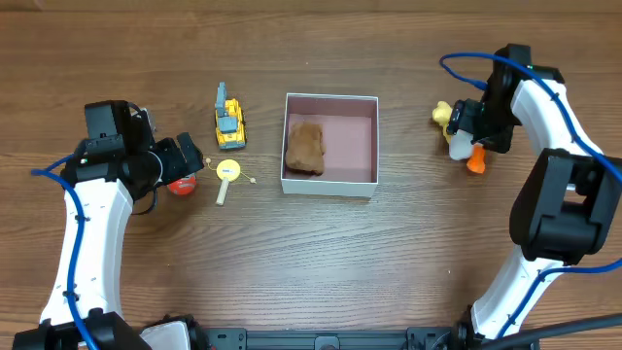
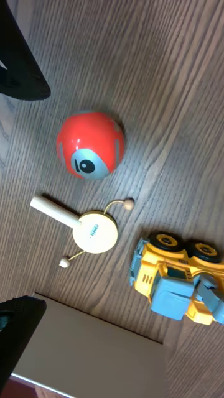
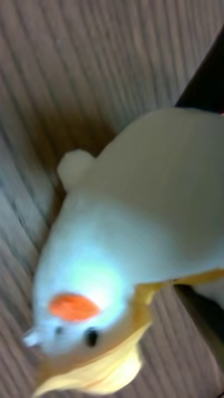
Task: Pack container
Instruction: 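Grasp the white duck plush with the right gripper, then place the duck plush into the box beside the brown plush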
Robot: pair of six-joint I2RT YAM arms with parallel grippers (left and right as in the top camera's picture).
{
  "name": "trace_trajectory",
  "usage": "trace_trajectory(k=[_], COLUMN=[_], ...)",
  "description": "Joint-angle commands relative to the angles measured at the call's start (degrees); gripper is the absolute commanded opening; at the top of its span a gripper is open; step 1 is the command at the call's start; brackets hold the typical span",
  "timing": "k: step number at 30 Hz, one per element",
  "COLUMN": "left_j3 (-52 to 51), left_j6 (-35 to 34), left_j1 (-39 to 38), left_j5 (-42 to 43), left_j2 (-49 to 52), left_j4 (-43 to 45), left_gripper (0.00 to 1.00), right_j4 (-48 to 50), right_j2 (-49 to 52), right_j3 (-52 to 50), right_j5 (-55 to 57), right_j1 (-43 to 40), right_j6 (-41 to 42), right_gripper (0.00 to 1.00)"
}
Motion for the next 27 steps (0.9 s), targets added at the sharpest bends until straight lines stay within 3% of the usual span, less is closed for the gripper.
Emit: trace_trajectory(k=[1,2,8,17,23,27], left_j3=[1.29,1.29,1.29,1.29,1.29,1.29], left_j6=[1.09,1.09,1.09,1.09,1.09,1.09], left_j1=[-0.09,-0.09,-0.09,-0.09,-0.09,-0.09], left_j5=[0.83,0.83,0.83,0.83,0.83,0.83], left_j2=[0.42,0.42,0.42,0.42,0.42,0.42], left_j4=[0.04,0.04,0.04,0.04,0.04,0.04], left_gripper=[1.0,1.0,1.0,1.0,1.0,1.0], right_j4=[-0.59,-1.38,-5.38,-7.52,-2.29,11.43], right_j2=[0.13,0.0,-9.05,-30.29,-29.11,-25.68], right_j3=[-0.57,-0.5,0.5,0.52,-3.34,-11.85], right_j5=[-0.98,-0.98,-2.6,-5.6,-0.15,2.14], right_j1=[0.11,0.11,2.32,16.68,27.98,33.42], right_j6=[1.03,2.21,4.94,14.29,25.31,30.6], right_gripper=[0.29,0.21,0.04,0.04,0.04,0.04])
